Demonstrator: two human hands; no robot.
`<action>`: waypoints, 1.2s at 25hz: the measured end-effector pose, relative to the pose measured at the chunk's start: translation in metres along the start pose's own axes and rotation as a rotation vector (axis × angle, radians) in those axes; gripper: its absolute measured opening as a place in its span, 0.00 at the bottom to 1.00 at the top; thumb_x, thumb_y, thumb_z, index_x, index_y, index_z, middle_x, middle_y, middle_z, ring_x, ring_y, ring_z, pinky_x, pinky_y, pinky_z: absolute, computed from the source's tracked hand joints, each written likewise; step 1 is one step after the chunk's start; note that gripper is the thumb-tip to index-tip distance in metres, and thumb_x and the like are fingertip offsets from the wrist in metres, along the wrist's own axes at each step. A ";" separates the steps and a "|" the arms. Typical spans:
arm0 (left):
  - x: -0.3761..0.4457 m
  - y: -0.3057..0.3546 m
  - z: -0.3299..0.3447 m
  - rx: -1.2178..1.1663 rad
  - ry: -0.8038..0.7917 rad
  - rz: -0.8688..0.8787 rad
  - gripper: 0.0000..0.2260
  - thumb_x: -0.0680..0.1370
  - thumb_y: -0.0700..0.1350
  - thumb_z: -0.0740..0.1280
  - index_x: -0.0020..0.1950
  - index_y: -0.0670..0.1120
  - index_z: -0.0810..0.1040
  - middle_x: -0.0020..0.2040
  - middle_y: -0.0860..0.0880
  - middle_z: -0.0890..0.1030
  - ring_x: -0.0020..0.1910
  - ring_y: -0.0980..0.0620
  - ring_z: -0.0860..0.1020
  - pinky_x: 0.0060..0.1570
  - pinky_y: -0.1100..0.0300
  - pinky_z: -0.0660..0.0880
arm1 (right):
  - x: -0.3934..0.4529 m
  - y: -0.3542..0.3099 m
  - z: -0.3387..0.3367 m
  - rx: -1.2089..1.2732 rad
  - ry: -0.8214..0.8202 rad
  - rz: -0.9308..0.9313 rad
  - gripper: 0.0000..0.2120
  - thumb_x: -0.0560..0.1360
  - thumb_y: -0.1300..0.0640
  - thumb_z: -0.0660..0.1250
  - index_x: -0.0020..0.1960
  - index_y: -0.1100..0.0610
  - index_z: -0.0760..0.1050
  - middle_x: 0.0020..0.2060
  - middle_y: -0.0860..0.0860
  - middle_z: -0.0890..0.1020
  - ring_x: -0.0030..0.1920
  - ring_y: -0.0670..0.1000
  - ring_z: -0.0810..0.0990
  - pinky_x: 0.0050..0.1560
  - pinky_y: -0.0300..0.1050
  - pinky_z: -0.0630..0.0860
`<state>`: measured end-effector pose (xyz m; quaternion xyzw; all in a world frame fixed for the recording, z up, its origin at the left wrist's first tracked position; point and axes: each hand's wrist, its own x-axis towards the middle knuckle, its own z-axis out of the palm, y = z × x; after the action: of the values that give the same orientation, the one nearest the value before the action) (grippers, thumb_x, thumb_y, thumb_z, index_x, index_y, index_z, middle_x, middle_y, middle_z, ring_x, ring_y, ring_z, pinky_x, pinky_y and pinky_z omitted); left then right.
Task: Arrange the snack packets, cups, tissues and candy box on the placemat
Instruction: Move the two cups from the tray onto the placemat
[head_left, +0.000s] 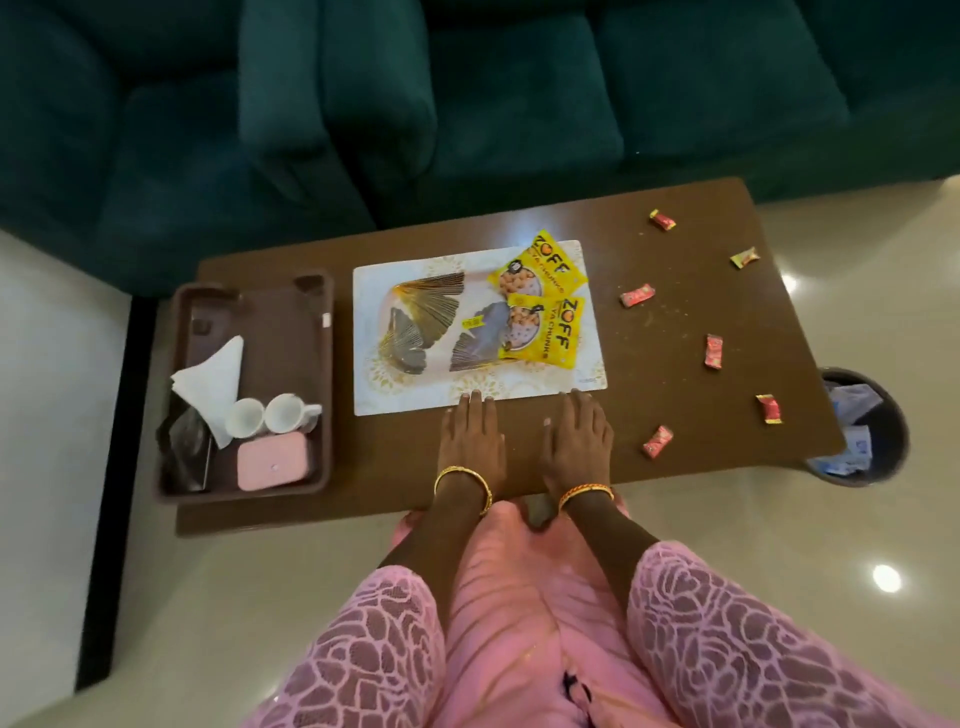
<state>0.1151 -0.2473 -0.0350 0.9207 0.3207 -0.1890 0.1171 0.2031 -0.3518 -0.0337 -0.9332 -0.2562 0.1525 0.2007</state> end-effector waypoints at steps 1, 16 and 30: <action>-0.005 -0.013 -0.001 -0.021 0.001 -0.043 0.26 0.80 0.49 0.51 0.76 0.41 0.51 0.78 0.41 0.54 0.77 0.44 0.51 0.75 0.47 0.49 | 0.000 -0.013 0.004 -0.010 -0.026 -0.052 0.21 0.75 0.56 0.60 0.66 0.61 0.68 0.67 0.61 0.71 0.68 0.61 0.67 0.66 0.58 0.65; -0.048 -0.152 -0.004 -0.405 0.165 -0.752 0.22 0.79 0.49 0.54 0.72 0.42 0.62 0.72 0.42 0.66 0.72 0.43 0.63 0.71 0.48 0.60 | 0.047 -0.169 0.064 -0.069 -0.491 -0.596 0.13 0.75 0.63 0.59 0.58 0.60 0.72 0.55 0.60 0.76 0.55 0.61 0.75 0.50 0.54 0.76; 0.006 -0.380 0.008 -0.781 0.074 -0.746 0.15 0.78 0.44 0.60 0.64 0.43 0.70 0.53 0.36 0.79 0.54 0.36 0.77 0.52 0.47 0.73 | 0.073 -0.318 0.200 -0.128 -0.738 -0.201 0.11 0.73 0.60 0.65 0.55 0.60 0.77 0.51 0.60 0.82 0.52 0.61 0.79 0.49 0.44 0.73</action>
<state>-0.1236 0.0450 -0.0806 0.6384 0.6760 -0.0519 0.3644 0.0531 -0.0026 -0.0772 -0.7964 -0.4103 0.4414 0.0502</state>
